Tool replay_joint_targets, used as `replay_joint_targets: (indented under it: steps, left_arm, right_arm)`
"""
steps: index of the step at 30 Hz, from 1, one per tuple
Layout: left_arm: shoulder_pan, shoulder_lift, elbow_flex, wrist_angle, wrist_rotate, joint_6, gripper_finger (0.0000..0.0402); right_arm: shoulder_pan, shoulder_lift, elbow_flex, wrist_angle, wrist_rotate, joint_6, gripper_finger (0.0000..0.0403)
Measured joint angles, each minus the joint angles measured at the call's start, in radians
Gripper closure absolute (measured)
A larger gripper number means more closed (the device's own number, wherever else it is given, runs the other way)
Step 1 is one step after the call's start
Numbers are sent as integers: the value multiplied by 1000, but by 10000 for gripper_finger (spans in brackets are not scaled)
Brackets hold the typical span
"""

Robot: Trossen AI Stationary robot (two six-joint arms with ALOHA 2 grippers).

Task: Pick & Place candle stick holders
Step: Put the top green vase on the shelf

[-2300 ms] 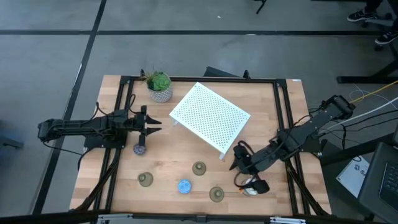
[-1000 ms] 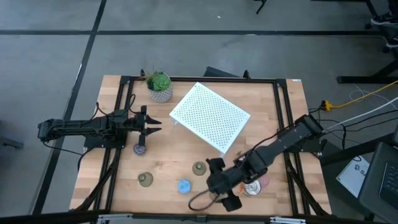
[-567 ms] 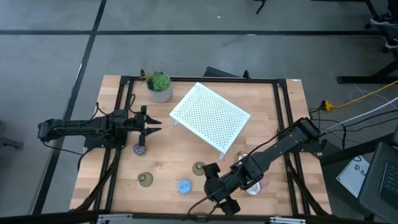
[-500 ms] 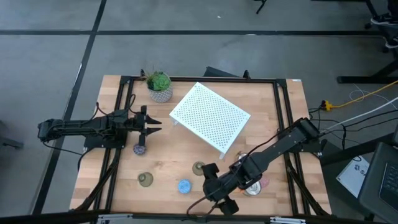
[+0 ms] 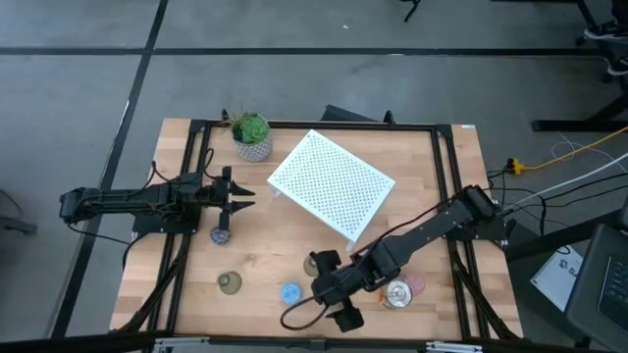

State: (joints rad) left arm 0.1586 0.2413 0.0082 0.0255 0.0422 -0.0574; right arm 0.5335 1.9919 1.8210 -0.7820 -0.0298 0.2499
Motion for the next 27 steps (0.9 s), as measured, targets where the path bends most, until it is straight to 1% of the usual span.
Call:
replay_joint_targets:
  steps: [7,12,19,23,27]
  left_arm:
    - [0,0,0,0,0,0,274]
    - [0,0,0,0,0,0,274]
    - [0,0,0,0,0,0,274]
    - [0,0,0,0,0,0,274]
    - [0,0,0,0,0,0,274]
  right_arm:
    - [-35,0,-23,1,7,5,8]
    - [-48,0,-54,10,52,5,8]
    - [-69,0,-135,119,59,-25,8]
    - [-72,0,-175,131,139,-49,8]
    - [-72,0,-198,129,154,-88,8]
